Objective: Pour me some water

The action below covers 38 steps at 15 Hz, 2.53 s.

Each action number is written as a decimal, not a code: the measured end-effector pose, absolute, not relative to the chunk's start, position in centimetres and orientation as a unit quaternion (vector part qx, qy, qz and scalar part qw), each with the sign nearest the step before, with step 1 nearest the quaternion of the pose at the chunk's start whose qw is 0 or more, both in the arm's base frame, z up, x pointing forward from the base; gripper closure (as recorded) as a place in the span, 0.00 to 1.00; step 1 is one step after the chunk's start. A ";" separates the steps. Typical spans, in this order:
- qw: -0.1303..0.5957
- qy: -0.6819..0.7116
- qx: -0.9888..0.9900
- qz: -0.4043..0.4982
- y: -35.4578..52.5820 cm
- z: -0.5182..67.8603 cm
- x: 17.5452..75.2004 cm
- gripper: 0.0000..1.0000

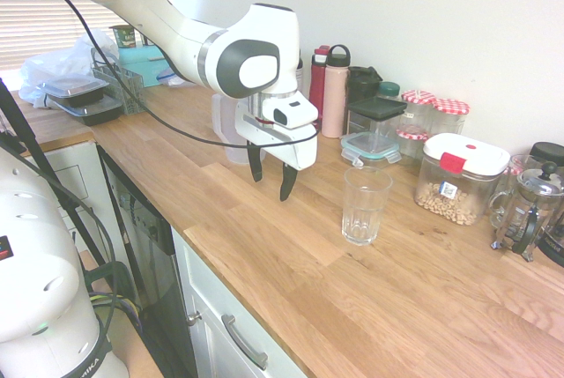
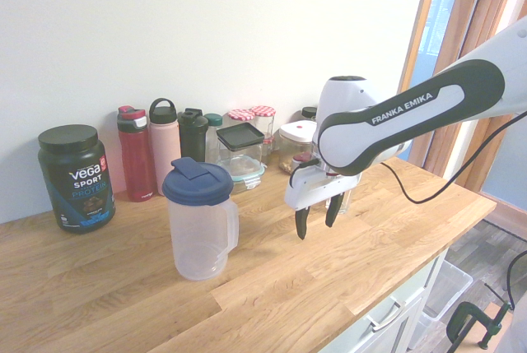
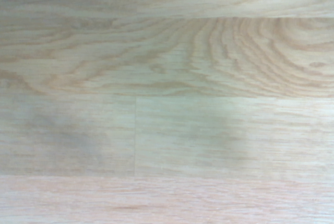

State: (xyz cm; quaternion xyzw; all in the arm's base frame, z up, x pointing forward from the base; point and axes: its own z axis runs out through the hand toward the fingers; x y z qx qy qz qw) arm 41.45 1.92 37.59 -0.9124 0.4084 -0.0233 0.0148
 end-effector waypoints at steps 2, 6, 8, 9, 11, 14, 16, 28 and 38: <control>0.012 0.406 -0.914 -0.025 1.9 37.5 41.5 0.00; 0.025 0.397 -0.915 -0.067 5.1 40.2 39.9 0.00; 0.040 0.383 -0.916 -0.112 9.2 43.0 37.5 0.00; 0.044 0.375 -0.917 -0.128 11.2 44.3 35.9 0.00; 0.047 0.358 -0.921 -0.146 14.4 46.7 32.3 0.00; 0.058 0.333 -0.924 -0.181 18.4 48.2 28.8 0.00; 0.079 0.317 -0.919 -0.222 20.6 48.1 29.1 0.00; 0.113 0.284 -0.914 -0.268 22.3 45.5 37.7 1.00; 0.112 0.287 -0.916 -0.257 23.4 44.6 38.9 1.00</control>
